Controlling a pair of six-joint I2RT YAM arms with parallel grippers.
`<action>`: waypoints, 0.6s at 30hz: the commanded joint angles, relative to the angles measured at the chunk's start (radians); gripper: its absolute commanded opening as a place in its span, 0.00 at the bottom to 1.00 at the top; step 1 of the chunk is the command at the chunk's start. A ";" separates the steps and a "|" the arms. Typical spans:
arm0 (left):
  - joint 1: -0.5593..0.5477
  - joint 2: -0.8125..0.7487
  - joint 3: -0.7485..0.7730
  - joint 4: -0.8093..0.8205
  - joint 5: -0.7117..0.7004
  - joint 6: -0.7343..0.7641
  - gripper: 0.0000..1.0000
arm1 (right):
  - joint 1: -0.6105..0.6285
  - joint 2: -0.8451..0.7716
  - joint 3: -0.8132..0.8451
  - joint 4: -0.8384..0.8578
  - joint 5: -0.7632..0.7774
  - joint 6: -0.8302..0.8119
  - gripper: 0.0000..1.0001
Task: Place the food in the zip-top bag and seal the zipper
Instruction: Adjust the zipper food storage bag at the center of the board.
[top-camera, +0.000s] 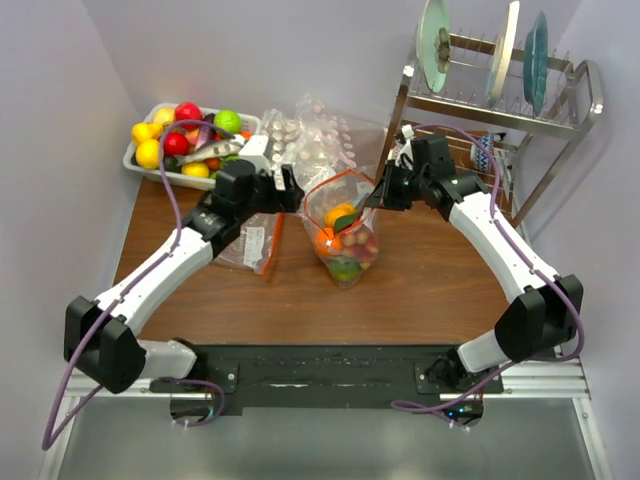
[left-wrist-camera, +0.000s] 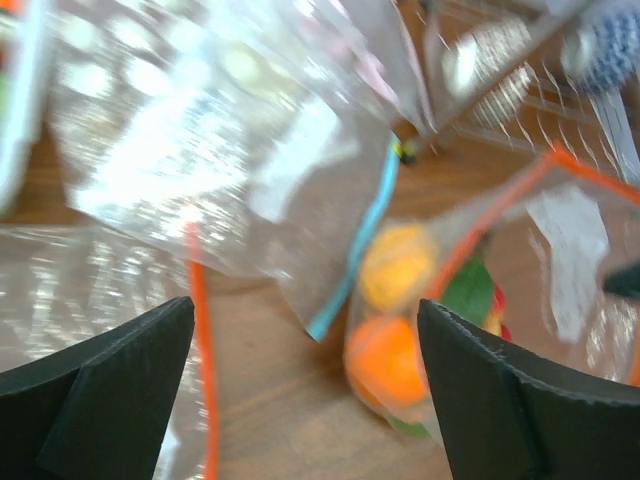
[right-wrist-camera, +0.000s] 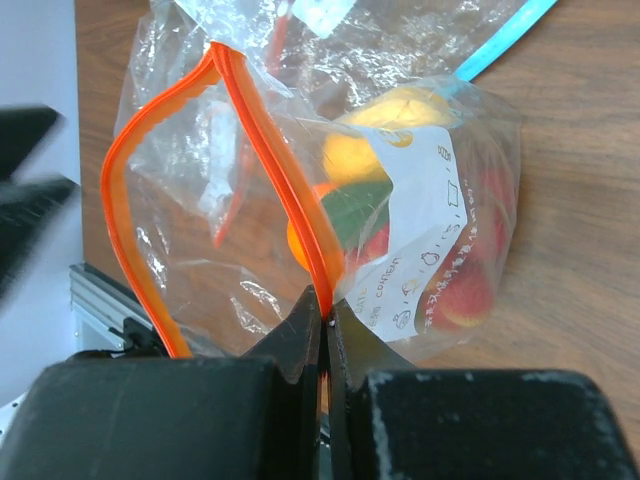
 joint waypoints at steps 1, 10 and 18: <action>0.132 -0.064 0.103 -0.075 -0.076 0.063 1.00 | -0.003 0.007 0.050 0.042 -0.043 0.014 0.00; 0.494 0.060 0.267 -0.124 -0.035 0.043 1.00 | -0.003 0.033 0.055 0.053 -0.057 0.013 0.00; 0.796 0.268 0.357 -0.063 -0.056 0.022 1.00 | -0.001 0.048 0.099 0.030 -0.054 0.004 0.00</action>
